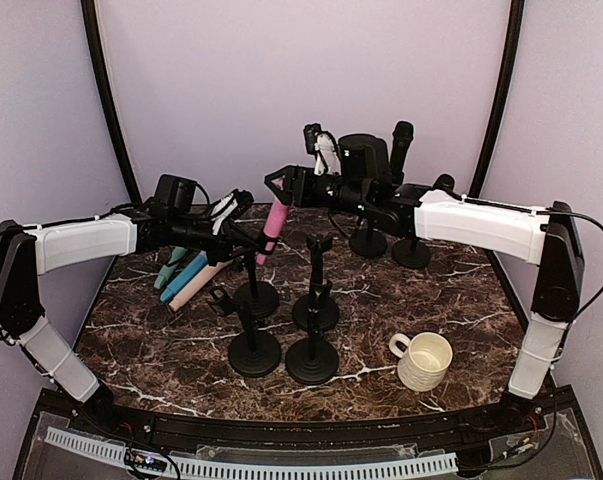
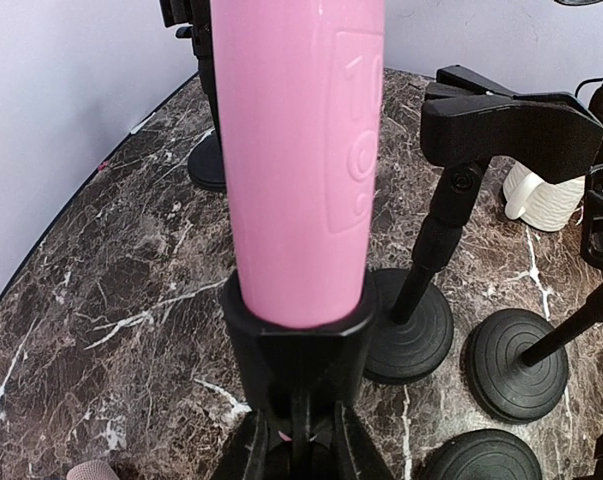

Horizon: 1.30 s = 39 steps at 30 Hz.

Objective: Remove the microphone from the stand
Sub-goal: Remove the microphone from the microphone stand.

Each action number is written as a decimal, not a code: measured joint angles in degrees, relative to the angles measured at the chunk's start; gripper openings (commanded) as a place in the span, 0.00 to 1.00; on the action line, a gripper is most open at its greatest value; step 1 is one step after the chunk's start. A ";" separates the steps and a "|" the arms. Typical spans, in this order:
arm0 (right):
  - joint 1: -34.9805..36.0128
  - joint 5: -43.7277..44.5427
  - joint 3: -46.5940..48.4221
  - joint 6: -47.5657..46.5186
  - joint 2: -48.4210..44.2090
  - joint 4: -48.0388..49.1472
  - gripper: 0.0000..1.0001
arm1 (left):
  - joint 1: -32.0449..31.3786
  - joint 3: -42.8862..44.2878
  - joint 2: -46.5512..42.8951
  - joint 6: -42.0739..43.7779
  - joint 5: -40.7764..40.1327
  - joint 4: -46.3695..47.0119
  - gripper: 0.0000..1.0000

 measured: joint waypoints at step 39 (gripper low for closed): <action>-0.48 5.35 2.84 -6.29 -4.28 -14.10 0.20 | -4.92 1.42 1.49 2.38 -5.09 2.91 0.00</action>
